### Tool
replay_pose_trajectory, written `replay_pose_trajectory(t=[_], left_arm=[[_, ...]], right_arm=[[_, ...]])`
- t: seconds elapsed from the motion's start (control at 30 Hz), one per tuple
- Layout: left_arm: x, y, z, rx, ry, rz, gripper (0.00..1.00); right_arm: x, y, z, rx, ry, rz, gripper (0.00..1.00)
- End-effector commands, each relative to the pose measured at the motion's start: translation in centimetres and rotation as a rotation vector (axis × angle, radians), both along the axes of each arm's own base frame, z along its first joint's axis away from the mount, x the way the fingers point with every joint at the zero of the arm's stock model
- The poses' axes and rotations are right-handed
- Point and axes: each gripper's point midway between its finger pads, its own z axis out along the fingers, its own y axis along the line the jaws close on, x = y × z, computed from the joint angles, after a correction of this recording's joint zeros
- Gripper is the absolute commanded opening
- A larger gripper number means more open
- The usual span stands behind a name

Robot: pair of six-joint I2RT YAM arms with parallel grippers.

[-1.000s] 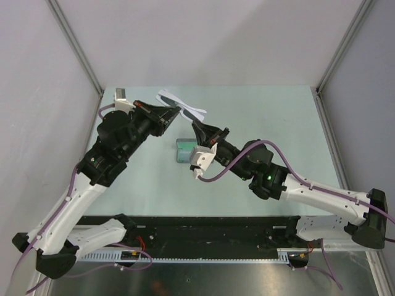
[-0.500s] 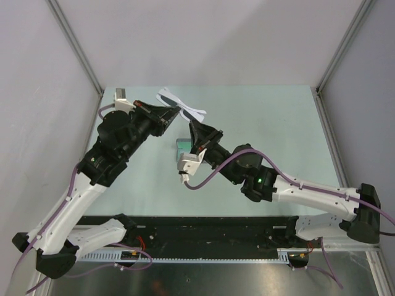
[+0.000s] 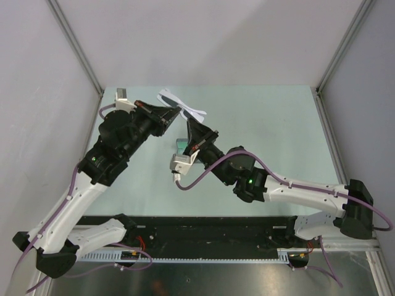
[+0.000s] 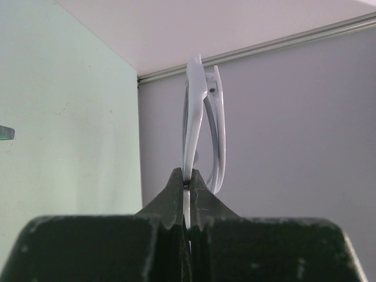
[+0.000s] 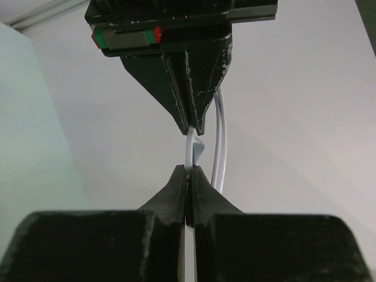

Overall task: Organize the sunglasses
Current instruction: Pass from the left arm to the right, then place the sunglasses in the sunglasses case.

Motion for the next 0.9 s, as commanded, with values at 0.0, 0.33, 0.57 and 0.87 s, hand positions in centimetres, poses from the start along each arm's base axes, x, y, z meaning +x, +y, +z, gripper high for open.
replay_pose_trajectory(t=[0.0, 0.33, 0.57, 0.87], left_arm=[[-1.1, -0.2, 2.7, -0.056, -0.060, -0.032, 0.06], [-1.9, 0.6, 1.5, 0.004, -0.092, -0.033, 0.78], [-3.6, 2.4, 2.9, 0.199, -0.298, -0.034, 0.93], [-3.6, 4.9, 6.2, 0.479, -0.559, -0.004, 0.99]], right_arm=[[-0.1, -1.1, 3.2, 0.117, -0.014, -0.013, 0.00], [1.0, -3.2, 4.1, 0.283, 0.155, 0.029, 0.00], [2.8, -6.0, 3.3, 0.429, 0.482, 0.129, 0.00], [2.2, -9.5, 3.9, 0.610, 0.914, 0.437, 0.00]])
